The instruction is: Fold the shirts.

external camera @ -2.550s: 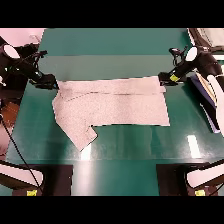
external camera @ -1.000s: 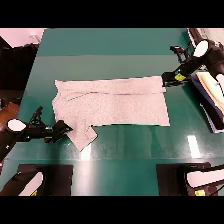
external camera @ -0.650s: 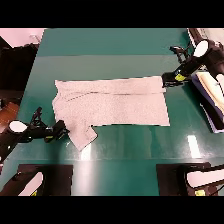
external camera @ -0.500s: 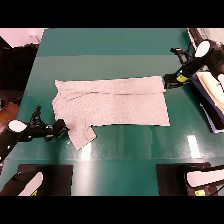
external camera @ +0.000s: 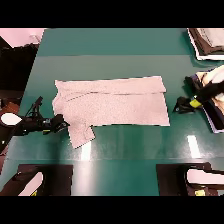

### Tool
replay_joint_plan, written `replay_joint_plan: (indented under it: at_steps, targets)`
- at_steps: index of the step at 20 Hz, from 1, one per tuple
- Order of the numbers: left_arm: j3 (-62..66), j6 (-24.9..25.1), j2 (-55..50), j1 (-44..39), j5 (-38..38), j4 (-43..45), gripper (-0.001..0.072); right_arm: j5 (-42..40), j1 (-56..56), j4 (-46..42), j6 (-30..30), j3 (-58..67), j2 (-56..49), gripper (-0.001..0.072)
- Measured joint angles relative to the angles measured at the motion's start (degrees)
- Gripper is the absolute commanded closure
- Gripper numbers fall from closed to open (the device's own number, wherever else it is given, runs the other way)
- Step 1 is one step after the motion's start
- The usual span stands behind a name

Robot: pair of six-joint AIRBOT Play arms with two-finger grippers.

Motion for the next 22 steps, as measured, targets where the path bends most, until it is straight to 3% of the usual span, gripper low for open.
replay_joint_plan:
  at_steps: [8, 9, 11, 12, 19, 22]
  targets:
    - [0.48, 1.75, 0.00, 0.00, -2.60, -0.13, 0.0686, -4.15, -4.20, 11.80, -4.87, -13.35, 1.05, 0.0340]
    - [0.50, 1.84, 0.00, 0.00, -2.73, -0.13, 0.0686, -4.57, -3.85, 12.09, -5.03, -13.92, 1.07, 0.0405]
    - [0.50, 1.97, 0.00, 0.00, -3.06, -0.13, 0.0686, -5.81, -2.91, 12.13, -5.25, -14.84, 1.07, 0.0628]
    - [0.55, 2.16, 0.00, 0.00, -3.30, -0.11, 0.0687, -6.27, -2.45, 11.93, -5.42, -15.17, 1.03, 0.0697]
    - [5.75, 3.39, 0.76, 0.00, -10.78, 1.09, 0.0688, -2.25, -1.40, 8.52, -6.16, -12.09, 3.76, 0.0699]
    - [7.52, 3.21, 4.20, 0.00, -14.47, 1.84, 0.0688, 0.07, -1.62, 2.43, -3.93, -10.23, 9.53, 0.0699]
